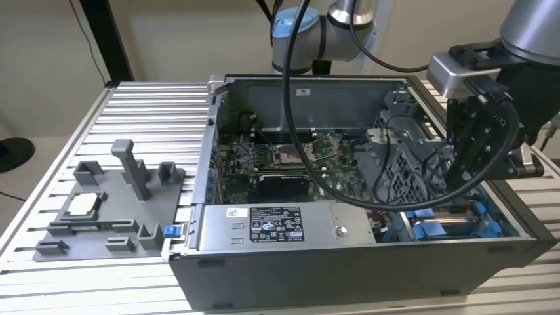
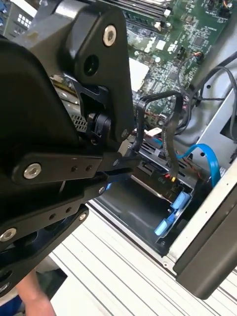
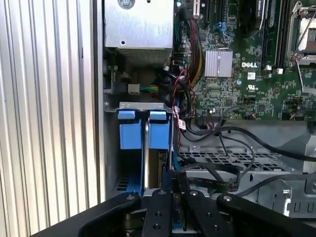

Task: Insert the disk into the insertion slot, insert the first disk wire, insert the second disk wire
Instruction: 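Insert the second disk wire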

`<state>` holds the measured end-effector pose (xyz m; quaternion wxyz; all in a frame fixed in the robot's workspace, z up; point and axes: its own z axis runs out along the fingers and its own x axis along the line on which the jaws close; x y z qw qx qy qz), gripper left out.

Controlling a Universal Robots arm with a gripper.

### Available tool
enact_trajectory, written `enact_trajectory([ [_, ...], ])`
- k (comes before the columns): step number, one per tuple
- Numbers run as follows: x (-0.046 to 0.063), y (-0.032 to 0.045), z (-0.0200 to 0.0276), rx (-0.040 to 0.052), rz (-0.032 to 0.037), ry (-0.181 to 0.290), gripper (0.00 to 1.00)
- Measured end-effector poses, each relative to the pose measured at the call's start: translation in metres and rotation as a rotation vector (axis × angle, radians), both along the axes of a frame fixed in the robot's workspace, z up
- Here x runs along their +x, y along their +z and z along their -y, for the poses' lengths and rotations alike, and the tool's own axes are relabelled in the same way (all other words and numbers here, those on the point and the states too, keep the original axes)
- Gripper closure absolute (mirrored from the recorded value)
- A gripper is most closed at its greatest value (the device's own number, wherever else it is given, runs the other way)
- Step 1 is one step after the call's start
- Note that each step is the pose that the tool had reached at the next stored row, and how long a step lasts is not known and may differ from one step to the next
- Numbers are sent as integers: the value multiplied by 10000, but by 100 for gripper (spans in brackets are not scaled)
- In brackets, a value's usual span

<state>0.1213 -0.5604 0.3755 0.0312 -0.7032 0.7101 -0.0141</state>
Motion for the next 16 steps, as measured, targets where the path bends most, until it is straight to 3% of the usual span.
enact_trajectory([
  [2, -1, -3, 0, 1, 16, -1, 100],
  [16, -1, -31, 0, 2, 309, -1, 100],
])
